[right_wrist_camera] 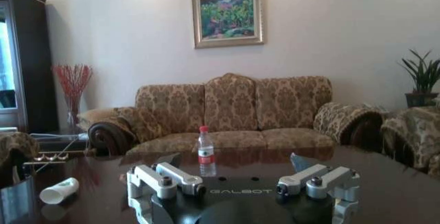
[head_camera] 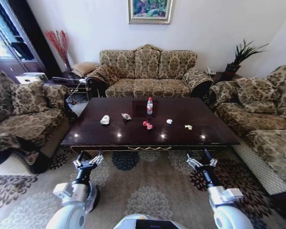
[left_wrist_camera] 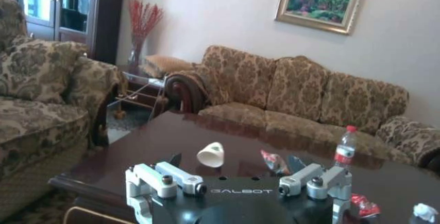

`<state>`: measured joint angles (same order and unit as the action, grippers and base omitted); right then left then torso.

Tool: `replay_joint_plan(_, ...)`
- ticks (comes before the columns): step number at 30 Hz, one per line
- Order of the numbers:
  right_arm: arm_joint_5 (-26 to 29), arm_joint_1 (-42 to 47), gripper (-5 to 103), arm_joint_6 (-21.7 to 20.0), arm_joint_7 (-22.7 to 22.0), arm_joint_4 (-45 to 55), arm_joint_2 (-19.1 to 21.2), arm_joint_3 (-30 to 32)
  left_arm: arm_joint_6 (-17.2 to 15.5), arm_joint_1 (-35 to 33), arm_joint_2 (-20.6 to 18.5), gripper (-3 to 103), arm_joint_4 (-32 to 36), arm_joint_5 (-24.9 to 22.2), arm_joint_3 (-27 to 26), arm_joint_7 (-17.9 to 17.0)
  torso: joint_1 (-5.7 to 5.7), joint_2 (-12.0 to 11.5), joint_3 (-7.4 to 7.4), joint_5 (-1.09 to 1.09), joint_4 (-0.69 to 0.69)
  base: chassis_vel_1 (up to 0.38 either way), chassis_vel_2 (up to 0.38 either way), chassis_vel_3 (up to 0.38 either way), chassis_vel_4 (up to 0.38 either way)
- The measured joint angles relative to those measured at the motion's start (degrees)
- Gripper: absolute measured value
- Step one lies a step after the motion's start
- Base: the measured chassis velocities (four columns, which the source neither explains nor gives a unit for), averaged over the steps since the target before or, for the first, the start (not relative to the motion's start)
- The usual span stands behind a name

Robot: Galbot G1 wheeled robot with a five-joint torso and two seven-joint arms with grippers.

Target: Move to the front of the table and place the trash on the table into the trash bin.

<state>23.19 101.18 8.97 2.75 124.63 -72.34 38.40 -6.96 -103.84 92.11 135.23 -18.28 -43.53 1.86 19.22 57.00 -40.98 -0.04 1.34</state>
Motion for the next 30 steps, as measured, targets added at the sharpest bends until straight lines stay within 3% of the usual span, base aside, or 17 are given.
replay_joint_plan(9,-1.2,-0.3,100,1.4,0.2,-1.7,-0.6,-1.9,2.0,-0.1,-1.7,100,-8.2,2.3,-3.0,-1.5,0.0,0.0,-0.01,0.06,-0.01,0.016,0.021,-0.023,-0.025)
replay_joint_plan(17,-1.1,-2.1,100,2.5,0.2,-5.2,-0.9,-2.3,0.7,-0.9,-8.3,100,-18.5,2.7,-5.0,-2.8,0.0,0.0,0.0,0.01,0.01,0.0,0.0,0.0,0.0)
replay_joint_plan(24,-3.4,-2.4,100,3.3,1.3,-6.1,-2.2,-2.3,-0.1,-1.1,-15.7,100,-23.7,2.6,-5.5,-2.4,0.0,0.0,-0.01,0.04,-0.01,0.0,0.0,0.0,0.0)
replay_joint_plan(26,-3.8,-2.4,100,3.3,1.4,-6.2,-2.3,-2.5,-0.2,-1.0,-16.2,100,-24.4,2.5,-5.4,-2.2,0.0,0.0,-0.01,0.04,-0.01,0.0,0.0,0.0,0.0)
replay_joint_plan(30,-5.7,-3.0,100,3.3,1.6,-6.7,-3.5,-4.2,-0.5,-0.3,-20.1,100,-31.6,-0.2,-3.8,-1.3,0.0,0.0,0.0,0.02,0.0,0.0,0.0,0.0,0.0)
